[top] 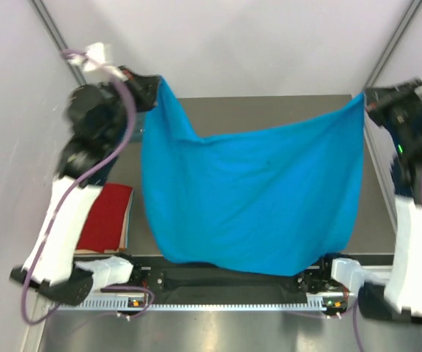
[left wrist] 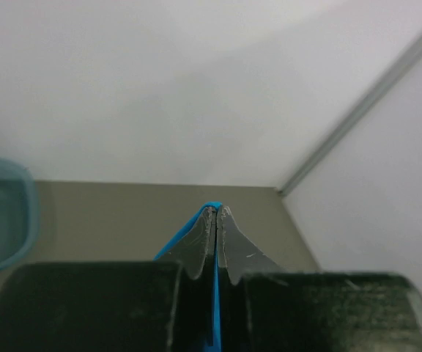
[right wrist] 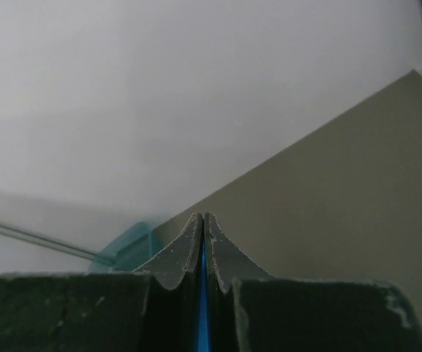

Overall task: Fold and stack the t-shirts
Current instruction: Flatten the tshirt out

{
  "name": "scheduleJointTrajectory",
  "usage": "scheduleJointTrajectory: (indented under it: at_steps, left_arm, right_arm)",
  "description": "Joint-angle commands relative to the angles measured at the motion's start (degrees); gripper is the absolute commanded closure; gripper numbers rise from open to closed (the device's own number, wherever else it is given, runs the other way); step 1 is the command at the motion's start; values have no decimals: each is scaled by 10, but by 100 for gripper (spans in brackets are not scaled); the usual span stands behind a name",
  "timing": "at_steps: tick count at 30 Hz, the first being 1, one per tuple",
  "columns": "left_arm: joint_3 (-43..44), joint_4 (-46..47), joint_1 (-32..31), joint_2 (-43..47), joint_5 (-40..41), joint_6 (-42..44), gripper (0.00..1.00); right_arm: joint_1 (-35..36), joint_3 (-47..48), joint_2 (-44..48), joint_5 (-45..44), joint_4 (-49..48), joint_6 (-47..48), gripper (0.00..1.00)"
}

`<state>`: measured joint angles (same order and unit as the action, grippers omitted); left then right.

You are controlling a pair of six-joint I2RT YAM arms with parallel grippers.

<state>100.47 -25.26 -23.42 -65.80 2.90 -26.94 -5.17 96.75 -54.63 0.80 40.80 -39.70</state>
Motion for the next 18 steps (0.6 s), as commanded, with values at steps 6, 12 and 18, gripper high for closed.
scheduleJointTrajectory:
  at_steps: [6,12,18]
  left_arm:
    - [60,322,0,-240,83,-2,100]
    - [362,202,0,-389,70,15,100]
    - [217,270,0,-247,53,30,100]
  right_arm:
    - [-5,175,-287,27,-136,13,100]
    - [-27,400,-413,6,-41,75,100]
    - [-71,338,-325,-4,-51,124,100]
